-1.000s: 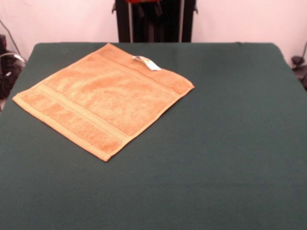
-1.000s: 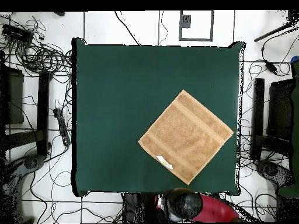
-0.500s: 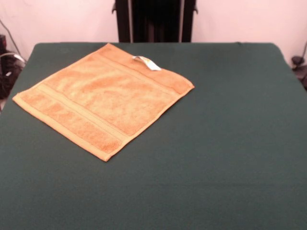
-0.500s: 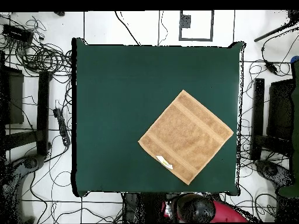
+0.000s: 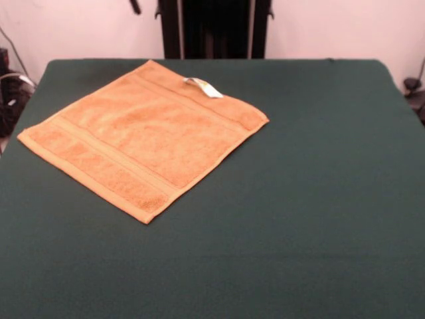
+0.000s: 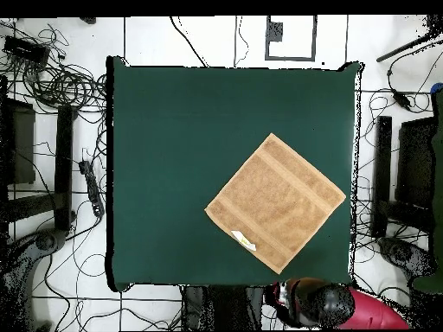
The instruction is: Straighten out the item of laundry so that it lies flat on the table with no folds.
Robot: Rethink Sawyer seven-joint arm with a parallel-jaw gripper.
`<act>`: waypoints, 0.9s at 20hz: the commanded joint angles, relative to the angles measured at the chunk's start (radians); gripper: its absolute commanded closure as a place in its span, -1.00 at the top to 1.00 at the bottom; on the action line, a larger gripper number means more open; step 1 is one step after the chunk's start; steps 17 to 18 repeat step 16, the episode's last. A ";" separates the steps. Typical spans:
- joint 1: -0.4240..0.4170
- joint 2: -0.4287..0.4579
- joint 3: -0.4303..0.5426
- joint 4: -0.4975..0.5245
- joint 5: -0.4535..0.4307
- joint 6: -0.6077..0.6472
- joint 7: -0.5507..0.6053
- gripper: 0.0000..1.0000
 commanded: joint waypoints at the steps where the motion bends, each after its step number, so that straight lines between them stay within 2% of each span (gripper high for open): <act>1: -0.016 0.069 0.175 -0.159 -0.063 -0.083 -0.114 1.00; 4: -0.022 0.070 0.184 -0.168 -0.074 -0.037 -0.118 1.00; 9: -0.047 0.079 0.208 -0.187 -0.100 -0.029 -0.117 1.00; 13: 0.012 0.122 0.143 -0.262 -0.182 0.022 -0.082 1.00; 18: 0.030 0.160 0.122 -0.293 -0.201 0.041 -0.053 1.00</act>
